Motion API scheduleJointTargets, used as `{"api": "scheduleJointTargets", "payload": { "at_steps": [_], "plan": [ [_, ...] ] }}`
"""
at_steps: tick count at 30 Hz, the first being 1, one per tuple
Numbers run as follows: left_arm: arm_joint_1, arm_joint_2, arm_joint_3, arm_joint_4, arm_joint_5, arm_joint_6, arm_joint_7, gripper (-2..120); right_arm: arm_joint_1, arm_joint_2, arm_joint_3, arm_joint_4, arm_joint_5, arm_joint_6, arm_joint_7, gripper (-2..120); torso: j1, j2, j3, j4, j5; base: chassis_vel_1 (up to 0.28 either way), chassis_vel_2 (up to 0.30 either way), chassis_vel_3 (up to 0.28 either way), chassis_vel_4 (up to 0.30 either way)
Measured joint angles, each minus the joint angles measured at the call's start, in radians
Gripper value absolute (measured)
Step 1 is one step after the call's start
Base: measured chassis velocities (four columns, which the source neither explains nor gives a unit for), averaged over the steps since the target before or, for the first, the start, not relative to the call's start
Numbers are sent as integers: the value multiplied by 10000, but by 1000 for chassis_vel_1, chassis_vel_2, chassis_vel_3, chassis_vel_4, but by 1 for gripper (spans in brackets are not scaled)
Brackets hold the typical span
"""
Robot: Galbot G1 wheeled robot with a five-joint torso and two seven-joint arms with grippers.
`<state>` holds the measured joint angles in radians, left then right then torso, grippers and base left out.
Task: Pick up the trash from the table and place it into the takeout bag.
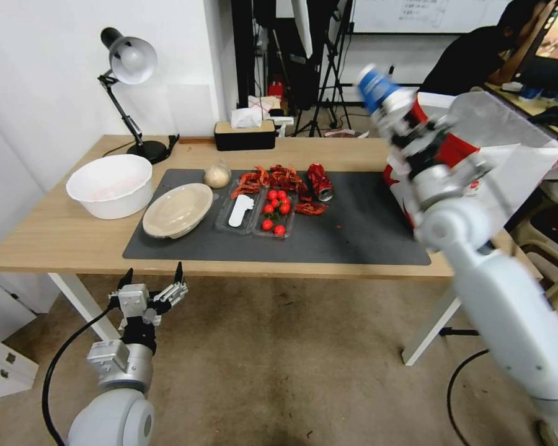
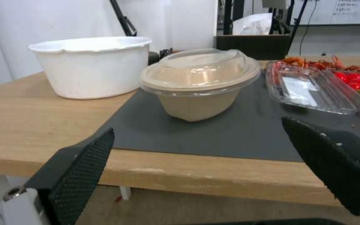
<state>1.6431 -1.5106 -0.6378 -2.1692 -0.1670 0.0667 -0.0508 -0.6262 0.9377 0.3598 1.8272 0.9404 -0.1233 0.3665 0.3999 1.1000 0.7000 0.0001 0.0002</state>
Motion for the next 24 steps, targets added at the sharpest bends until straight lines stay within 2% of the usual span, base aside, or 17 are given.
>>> {"api": "scheduleJointTargets", "payload": {
  "at_steps": [1, 5, 6, 8, 13, 14, 16, 17, 19, 21, 24],
  "plan": [
    [0, 0, 0, 0, 0, 0, 0, 100, 0, 0, 0, 0, 0, 0, 0, 67, 0, 0, 0, 0, 0, 0, 0, 0, 0],
    [10, -33, 58, 0, 49, -28, 9, 100, 333, -444, 656, -285, -289, -872, 1302, 67, 0, 0, 0, -4, 2, 0, 0, 0, 0],
    [10, -33, 58, 0, 49, -28, 9, 100, 333, -444, 656, -285, -289, -872, 1302, 67, 0, 0, 0, -4, 2, 0, 0, 0, 0],
    [23, -36, 66, 0, 67, -39, 14, 100, 348, -596, 842, -351, -285, -1470, 1941, 67, 0, 0, 0, -3, 1, 0, 0, 0, 0],
    [41, -37, 78, -38, 86, -49, 19, 100, 219, -582, 916, -338, -285, -2072, 2490, 67, 1, 0, 1, -1, 1, 0, 0, 0, 0],
    [57, -35, 80, -62, 91, -52, 22, 100, 199, -523, 916, -335, -291, -2147, 2557, 75, 1, -1, 0, 0, 0, 0, 0, 0, 0],
    [63, -33, 78, -72, 91, -52, 23, 100, 199, -509, 916, -335, -294, -2162, 2572, 76, 0, 0, 0, 0, 0, 0, 0, 0, 0],
    [77, -26, 66, -90, 92, -55, 23, 100, 202, -476, 915, -334, -301, -2207, 2605, 83, 0, 0, 0, 1, -1, 0, 0, 0, 0],
    [89, -23, 56, -101, 92, -59, 23, 100, 209, -468, 915, -333, -304, -2231, 2614, 86, 0, 0, 0, 0, -2, 0, 0, 0, 0],
    [118, -17, 39, -121, 92, -85, 23, 100, 230, -466, 908, -312, -306, -2293, 2640, 96, 0, 0, 0, 0, -2, 0, 0, 0, 0],
    [131, -24, 37, -125, 103, -131, 24, 100, 241, -477, 905, -277, -306, -2315, 2654, 99, 0, 0, 0, 0, -2, 0, 0, 0, 0]
  ]
}}
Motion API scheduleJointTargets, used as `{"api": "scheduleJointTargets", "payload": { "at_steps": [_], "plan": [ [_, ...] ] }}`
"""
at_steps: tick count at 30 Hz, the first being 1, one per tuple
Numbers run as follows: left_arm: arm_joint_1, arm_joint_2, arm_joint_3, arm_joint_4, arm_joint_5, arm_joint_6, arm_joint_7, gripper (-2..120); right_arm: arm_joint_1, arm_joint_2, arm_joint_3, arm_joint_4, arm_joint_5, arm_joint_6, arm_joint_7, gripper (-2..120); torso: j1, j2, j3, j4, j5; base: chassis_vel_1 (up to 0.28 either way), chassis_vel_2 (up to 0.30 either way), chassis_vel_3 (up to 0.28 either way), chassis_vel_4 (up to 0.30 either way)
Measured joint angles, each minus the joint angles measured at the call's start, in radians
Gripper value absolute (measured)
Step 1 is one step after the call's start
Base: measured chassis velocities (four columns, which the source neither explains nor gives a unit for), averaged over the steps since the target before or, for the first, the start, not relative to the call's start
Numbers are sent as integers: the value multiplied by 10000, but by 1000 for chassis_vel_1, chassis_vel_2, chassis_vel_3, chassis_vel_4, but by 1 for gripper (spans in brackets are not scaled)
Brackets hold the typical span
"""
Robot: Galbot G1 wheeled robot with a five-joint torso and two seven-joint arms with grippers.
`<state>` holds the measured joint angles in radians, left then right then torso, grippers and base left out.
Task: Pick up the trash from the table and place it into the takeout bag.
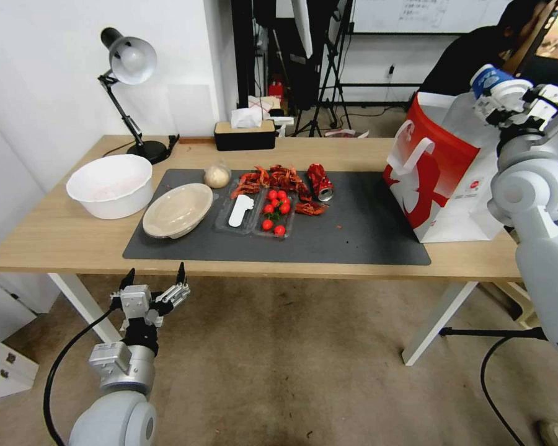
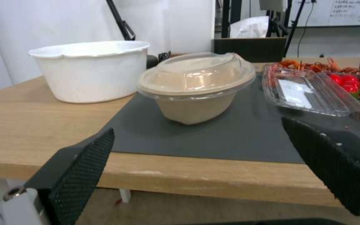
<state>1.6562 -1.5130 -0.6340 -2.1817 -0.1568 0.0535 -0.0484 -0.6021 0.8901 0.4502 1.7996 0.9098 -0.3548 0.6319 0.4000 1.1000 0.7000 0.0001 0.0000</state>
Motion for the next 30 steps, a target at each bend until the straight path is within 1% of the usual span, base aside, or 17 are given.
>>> {"api": "scheduleJointTargets", "payload": {
  "at_steps": [4, 6, 7, 9, 10, 11, 12, 13, 16, 17, 18, 19, 22, 23, 26, 27, 30],
  "plan": [
    [3, -12, 12, -1, 24, -25, 7, 100, 60, -45, 17, 37, 124, 252, -198, 100, 0, 0, 0, -2, 1, 0, 0, 0, 0],
    [8, -21, 22, -2, 39, -29, 12, 100, 94, -118, 99, 196, 697, 1163, -948, 100, 0, 0, 0, -1, -1, 0, 0, 0, 0],
    [8, -21, 22, -2, 39, -29, 12, 100, 94, -118, 99, 196, 697, 1163, -948, 100, 0, 0, 0, -1, -1, 0, 0, 0, 0],
    [19, -28, 29, -1, 51, -44, 16, 100, 47, -188, 165, 467, 1252, 1850, -1691, 100, -1, 1, 0, 1, -4, 0, 0, 0, 0],
    [22, -29, 31, -2, 52, -47, 16, 100, 12, -207, 185, 532, 1358, 1956, -1860, 100, 0, 0, -1, 2, -4, 0, 0, 0, 0],
    [28, -29, 33, -6, 54, -58, 17, 100, -187, -255, 234, 760, 1557, 2218, -2354, 100, 0, 1, 0, 1, -5, 0, 0, 0, 0],
    [28, -29, 33, -6, 54, -58, 17, 100, -187, -255, 234, 760, 1557, 2218, -2354, 100, 0, 1, 0, 1, -5, 0, 0, 0, 0],
    [31, -25, 33, -12, 54, -62, 19, 100, -374, -287, 256, 916, 1605, 2356, -2677, 100, 0, 0, 0, -1, -1, 0, 0, 0, 0],
    [42, 15, 26, -15, 52, -84, 22, 100, -1509, -388, 282, 1816, 1488, 2709, -3599, 100, 0, 0, 0, 0, 0, 0, 0, 0, 0],
    [42, 15, 26, -15, 52, -84, 22, 100, -1509, -388, 282, 1816, 1488, 2709, -3599, 100, 0, 0, 0, 0, 0, 0, 0, 0, 0],
    [41, 26, 23, -15, 50, -90, 21, 100, -1995, -397, 259, 2199, 1253, 2776, -3827, 100, 0, 0, -1, -3, 0, 0, 0, 0, 0],
    [41, 26, 23, -15, 50, -90, 21, 100, -1995, -397, 259, 2199, 1253, 2776, -3827, 100, 0, 0, -1, -3, 0, 0, 0, 0, 0],
    [37, 66, 30, 7, 36, -110, 24, 100, -3557, -300, 234, 3102, -2, 3093, -4460, 100, -1, 0, -1, -2, 0, 0, 0, 0, 0],
    [37, 66, 30, 7, 36, -110, 24, 100, -3557, -300, 234, 3102, -2, 3093, -4460, 100, -1, 0, -1, -2, 0, 0, 0, 0, 0],
    [30, 110, 29, 47, 22, -139, 39, 100, -4801, -161, 224, 3579, -1178, 3253, -4577, 100, 0, 1, -1, -3, 0, 0, 0, 0, 0],
    [30, 110, 29, 47, 22, -139, 39, 100, -4801, -161, 224, 3579, -1178, 3253, -4577, 100, 0, 1, -1, -3, 0, 0, 0, 0, 0],
    [18, 129, 31, 70, 16, -151, 52, 100, -5519, 41, 118, 3860, -1990, 3306, -4498, 100, 0, 1, -1, -2, -1, 0, 0, 0, 0]
  ]
}}
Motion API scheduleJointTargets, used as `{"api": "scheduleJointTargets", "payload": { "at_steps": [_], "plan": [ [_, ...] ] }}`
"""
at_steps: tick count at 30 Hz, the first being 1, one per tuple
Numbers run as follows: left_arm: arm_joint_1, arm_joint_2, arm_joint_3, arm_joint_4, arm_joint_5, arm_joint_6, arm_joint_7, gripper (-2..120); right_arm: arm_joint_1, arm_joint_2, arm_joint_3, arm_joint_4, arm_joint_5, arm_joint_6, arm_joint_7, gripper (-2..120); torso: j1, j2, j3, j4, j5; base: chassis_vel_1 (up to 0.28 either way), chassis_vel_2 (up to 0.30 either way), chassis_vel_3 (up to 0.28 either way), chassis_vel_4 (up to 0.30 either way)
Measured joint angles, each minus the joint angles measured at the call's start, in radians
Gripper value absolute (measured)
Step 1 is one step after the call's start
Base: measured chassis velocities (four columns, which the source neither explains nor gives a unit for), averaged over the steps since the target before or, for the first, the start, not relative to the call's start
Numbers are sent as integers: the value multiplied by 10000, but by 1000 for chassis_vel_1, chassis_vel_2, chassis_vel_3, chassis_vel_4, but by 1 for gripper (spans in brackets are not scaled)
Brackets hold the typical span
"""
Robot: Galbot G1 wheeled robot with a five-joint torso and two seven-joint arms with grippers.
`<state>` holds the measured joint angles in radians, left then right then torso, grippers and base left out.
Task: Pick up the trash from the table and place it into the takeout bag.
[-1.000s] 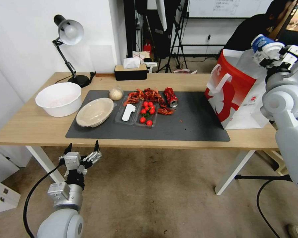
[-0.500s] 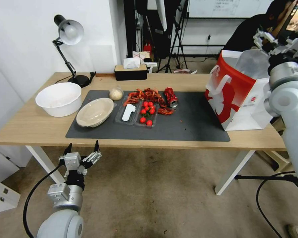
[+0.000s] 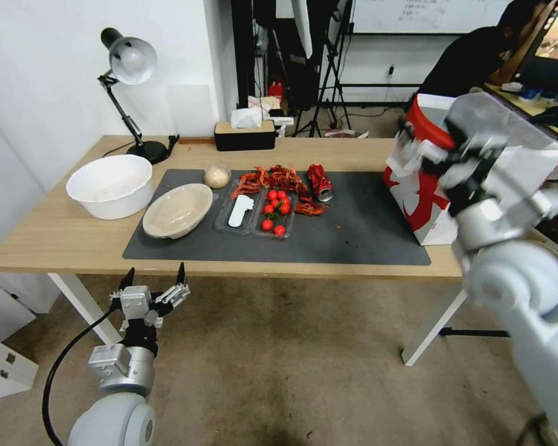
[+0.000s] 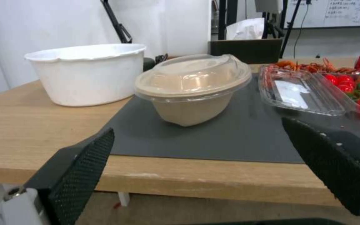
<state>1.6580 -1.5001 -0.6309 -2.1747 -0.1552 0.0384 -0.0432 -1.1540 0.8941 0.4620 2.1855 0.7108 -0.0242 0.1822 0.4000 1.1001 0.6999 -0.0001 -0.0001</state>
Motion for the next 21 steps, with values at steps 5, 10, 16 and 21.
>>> {"api": "scheduleJointTargets", "payload": {
  "at_steps": [5, 10, 16, 21],
  "plan": [
    [-3, -2, -1, 4, -4, -3, -1, 100, -227, 94, -27, 85, -212, 11, 47, 100, 0, 0, 0, 2, -1, 0, 0, 0, 0],
    [-13, 11, 1, 22, -18, -20, 2, 100, -840, 398, -106, 324, -811, 16, 329, 100, 0, 0, 0, 5, -6, 0, 0, 0, 0],
    [-19, 64, -6, 68, -38, -62, 6, 100, -2063, 971, -314, 582, -1991, 341, 754, 100, -1, 0, 0, 0, 0, 0, 0, 0, 0],
    [-57, 87, 6, 157, -44, -102, 26, 100, -3603, 1712, -600, 627, -3070, 1082, 903, 100, 0, 0, 1, -2, 5, 0, 0, 0, 0]
  ]
}}
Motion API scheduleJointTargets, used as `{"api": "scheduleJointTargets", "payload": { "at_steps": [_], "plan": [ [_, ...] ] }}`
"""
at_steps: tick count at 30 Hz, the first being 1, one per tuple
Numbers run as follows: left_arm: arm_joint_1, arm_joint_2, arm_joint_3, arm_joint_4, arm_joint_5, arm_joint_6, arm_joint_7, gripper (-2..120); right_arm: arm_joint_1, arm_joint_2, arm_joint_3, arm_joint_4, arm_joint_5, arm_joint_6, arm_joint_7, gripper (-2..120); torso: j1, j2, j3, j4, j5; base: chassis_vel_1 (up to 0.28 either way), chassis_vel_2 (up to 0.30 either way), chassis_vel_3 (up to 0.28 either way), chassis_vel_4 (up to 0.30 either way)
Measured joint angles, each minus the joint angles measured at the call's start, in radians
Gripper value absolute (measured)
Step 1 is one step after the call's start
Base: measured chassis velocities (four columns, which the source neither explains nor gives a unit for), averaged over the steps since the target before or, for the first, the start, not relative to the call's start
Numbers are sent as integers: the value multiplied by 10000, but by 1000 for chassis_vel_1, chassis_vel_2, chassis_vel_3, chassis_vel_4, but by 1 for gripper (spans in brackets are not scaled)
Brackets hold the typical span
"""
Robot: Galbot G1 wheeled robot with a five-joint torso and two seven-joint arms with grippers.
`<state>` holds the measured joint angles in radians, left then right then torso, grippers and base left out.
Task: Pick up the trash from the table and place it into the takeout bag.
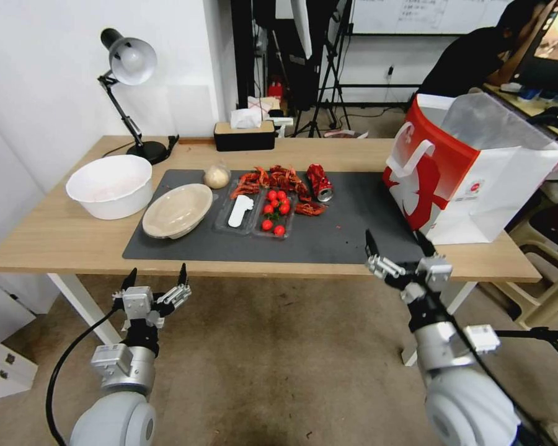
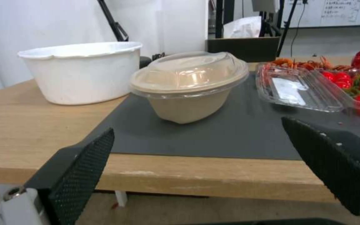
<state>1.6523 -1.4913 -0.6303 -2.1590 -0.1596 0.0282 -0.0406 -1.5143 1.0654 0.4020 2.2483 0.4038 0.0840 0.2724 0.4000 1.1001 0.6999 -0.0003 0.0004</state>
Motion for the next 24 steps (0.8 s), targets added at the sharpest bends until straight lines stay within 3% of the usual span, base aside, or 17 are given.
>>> {"api": "scheduleJointTargets", "payload": {
  "at_steps": [14, 24],
  "plan": [
    [-22, -3, 49, 89, 17, -50, 41, 100, -1597, 663, -896, -986, -1850, 1557, 172, 99, 0, 0, 0, 2, -4, 0, 0, 0, 0],
    [-17, -3, 46, 92, 22, -62, 43, 100, -1610, 774, -1031, -1236, -2007, 1769, 205, 99, 0, 0, 0, 3, -4, 0, 0, 0, 0]
  ]
}}
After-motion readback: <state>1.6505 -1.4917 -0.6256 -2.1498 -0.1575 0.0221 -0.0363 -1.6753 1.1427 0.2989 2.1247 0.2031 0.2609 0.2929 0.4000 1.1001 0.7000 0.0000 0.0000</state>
